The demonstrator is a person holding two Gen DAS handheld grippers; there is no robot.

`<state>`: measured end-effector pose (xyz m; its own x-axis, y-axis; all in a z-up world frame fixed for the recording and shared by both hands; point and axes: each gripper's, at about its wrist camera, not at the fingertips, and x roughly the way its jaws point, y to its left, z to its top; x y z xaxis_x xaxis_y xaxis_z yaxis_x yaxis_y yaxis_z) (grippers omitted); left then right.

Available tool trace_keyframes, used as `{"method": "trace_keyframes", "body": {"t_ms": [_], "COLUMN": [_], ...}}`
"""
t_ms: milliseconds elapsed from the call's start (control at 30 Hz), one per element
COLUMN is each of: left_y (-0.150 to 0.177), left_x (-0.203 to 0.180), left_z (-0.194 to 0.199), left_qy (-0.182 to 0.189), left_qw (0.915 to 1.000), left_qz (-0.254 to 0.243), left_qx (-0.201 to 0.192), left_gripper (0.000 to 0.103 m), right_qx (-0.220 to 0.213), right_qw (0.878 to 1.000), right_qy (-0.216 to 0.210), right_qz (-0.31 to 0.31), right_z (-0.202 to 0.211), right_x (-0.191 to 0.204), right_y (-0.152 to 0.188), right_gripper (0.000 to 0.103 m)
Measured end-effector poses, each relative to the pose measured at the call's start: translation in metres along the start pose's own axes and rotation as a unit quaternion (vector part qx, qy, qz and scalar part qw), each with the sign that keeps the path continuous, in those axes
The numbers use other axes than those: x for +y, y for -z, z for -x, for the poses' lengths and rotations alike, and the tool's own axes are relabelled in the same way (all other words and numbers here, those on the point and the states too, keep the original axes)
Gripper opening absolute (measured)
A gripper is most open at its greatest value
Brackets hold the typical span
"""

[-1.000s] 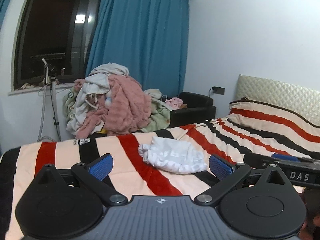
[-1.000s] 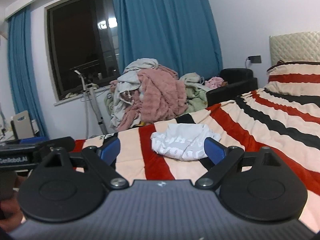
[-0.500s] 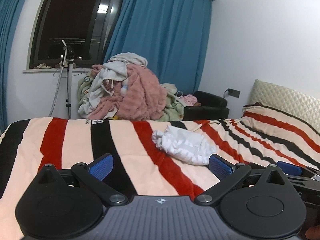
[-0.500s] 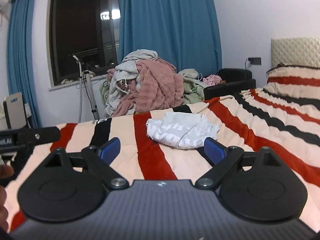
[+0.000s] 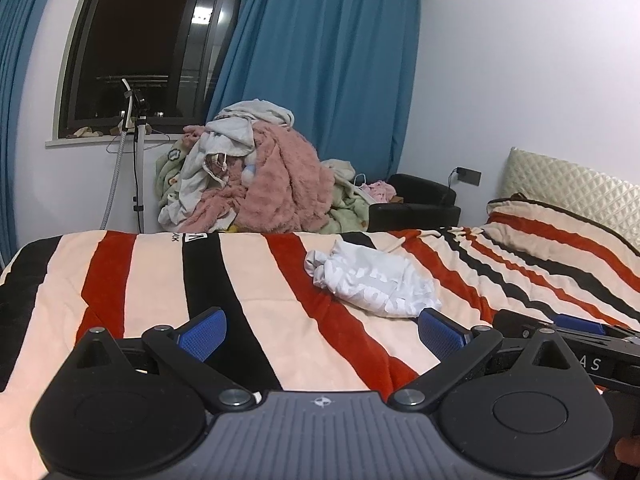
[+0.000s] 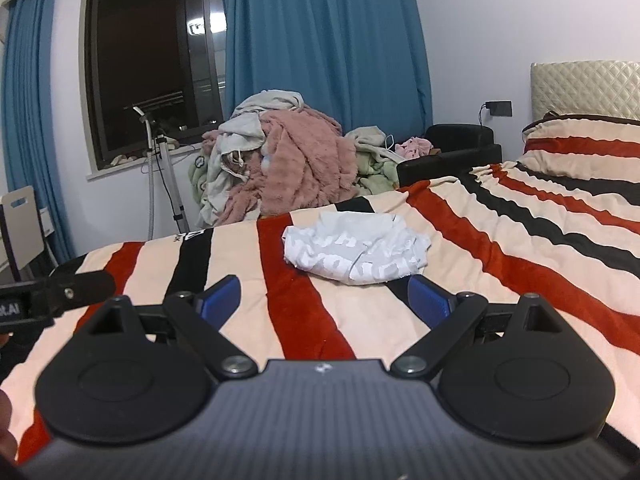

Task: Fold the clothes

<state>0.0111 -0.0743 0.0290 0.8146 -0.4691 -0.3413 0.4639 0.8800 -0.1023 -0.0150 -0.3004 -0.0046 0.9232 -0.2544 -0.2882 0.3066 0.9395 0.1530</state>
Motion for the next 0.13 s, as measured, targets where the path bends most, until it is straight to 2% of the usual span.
{"method": "trace_keyframes", "body": {"t_ms": [133], "left_y": [0.0003], "left_x": [-0.0001], "left_z": [0.0022], "left_qy": [0.001], "left_qw": [1.0], "left_qz": [0.004], "left_qx": [-0.002], "left_gripper": [0.103], "right_qx": [0.004], "right_qw": [1.0], "right_qy": [0.013], "right_qz": [-0.001], "right_z": [-0.0021], "right_x": [-0.0003], "right_y": [0.0006], "right_gripper": [0.092]}}
